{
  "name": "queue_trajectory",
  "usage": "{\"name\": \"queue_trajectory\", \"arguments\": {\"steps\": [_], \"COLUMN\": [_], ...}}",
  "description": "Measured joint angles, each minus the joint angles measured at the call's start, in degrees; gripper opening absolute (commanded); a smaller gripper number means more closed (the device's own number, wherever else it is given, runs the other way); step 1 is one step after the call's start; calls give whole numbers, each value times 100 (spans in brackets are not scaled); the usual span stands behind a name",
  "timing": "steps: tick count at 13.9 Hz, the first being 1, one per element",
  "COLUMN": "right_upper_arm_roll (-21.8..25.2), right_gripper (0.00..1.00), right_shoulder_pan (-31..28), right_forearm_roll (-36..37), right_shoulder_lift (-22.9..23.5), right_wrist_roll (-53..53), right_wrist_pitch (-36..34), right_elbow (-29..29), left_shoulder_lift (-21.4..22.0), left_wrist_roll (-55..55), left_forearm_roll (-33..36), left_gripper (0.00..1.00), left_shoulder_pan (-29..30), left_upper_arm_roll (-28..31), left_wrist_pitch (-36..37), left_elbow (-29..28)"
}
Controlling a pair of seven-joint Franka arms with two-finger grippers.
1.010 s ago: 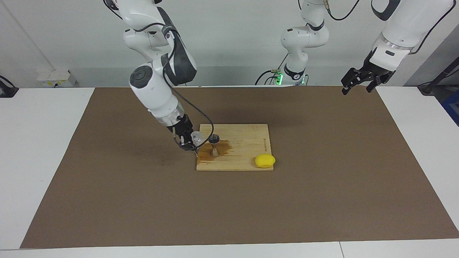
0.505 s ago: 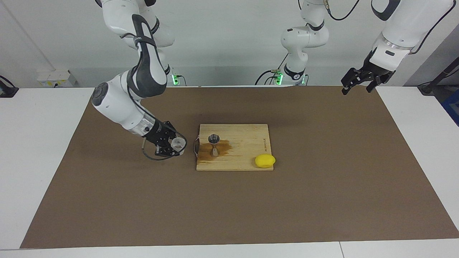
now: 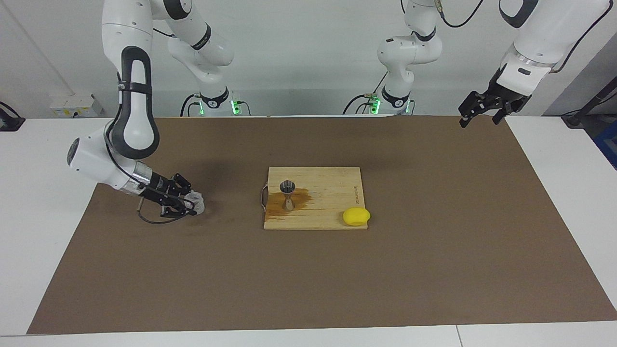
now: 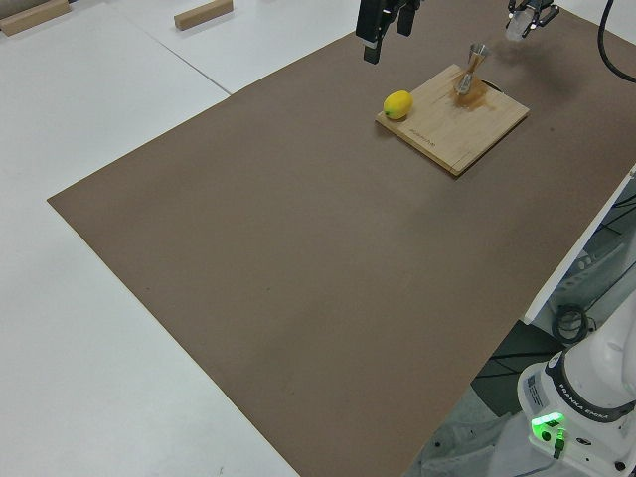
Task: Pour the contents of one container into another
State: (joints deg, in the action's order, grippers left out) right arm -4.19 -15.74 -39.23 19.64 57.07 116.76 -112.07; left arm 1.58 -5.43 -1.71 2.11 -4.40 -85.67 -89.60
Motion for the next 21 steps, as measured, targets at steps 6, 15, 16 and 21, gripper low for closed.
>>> {"name": "queue_trajectory", "arguments": {"steps": [6,15,16,21], "right_upper_arm_roll": [-15,49,55,-28], "right_gripper": [0,100,100,100], "right_shoulder_pan": [-368,-605,-667,-638], "right_forearm_roll": [-2,128,342,1689], "right_shoulder_lift": [281,271,232,-567], "right_wrist_roll": [-695,-730,-756,-1196], "right_wrist_pitch": [-28,148,152,126], "right_elbow": [-3,-99,-88,-48], "left_shoulder_lift": [0,1,1,1], "left_wrist_roll": [0,0,0,0], "left_forearm_roll": [0,0,0,0], "left_gripper": [100,100,100,100], "left_shoulder_pan": [0,0,0,0], "left_upper_arm_roll": [0,0,0,0], "left_wrist_pitch": [1,1,1,1], "left_elbow": [0,0,0,0]}}
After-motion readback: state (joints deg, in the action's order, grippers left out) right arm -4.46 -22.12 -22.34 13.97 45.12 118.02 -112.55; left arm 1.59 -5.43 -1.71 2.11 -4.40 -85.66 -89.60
